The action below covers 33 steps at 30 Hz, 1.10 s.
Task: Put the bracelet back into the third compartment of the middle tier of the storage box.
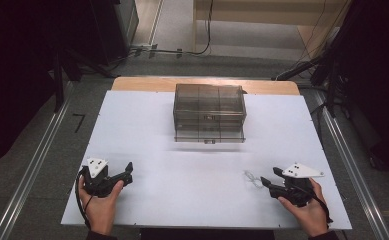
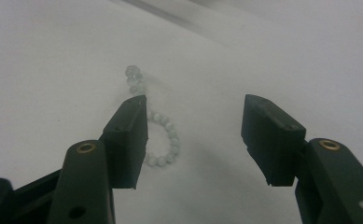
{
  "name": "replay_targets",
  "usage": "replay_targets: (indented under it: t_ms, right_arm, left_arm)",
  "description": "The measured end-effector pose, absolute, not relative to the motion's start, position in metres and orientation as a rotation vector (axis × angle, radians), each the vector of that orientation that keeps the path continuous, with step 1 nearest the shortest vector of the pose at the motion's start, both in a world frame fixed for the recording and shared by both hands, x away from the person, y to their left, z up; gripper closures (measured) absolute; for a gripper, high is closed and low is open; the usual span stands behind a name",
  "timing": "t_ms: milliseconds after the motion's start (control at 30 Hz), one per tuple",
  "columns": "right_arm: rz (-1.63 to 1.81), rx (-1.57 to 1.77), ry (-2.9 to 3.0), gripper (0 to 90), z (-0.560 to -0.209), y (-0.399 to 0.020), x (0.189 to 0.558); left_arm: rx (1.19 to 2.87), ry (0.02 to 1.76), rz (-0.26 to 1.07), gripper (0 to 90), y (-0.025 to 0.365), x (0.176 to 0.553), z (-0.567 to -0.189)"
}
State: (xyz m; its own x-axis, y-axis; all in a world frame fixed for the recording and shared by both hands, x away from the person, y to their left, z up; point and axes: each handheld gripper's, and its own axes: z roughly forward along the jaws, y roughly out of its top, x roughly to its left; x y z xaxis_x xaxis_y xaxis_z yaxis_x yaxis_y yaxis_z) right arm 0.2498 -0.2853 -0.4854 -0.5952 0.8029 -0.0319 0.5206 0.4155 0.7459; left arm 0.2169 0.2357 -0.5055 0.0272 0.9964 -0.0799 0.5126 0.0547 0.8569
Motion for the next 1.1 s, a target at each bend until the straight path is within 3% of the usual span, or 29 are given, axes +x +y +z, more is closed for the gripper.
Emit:
replay_targets:
  t_ms: [1100]
  right_arm:
    - [0.98,1.078,2.356,45.2,-0.491,-0.264,0.254]
  left_arm:
    - [1.558,1.583,0.814,4.2,0.235,0.217,-0.506]
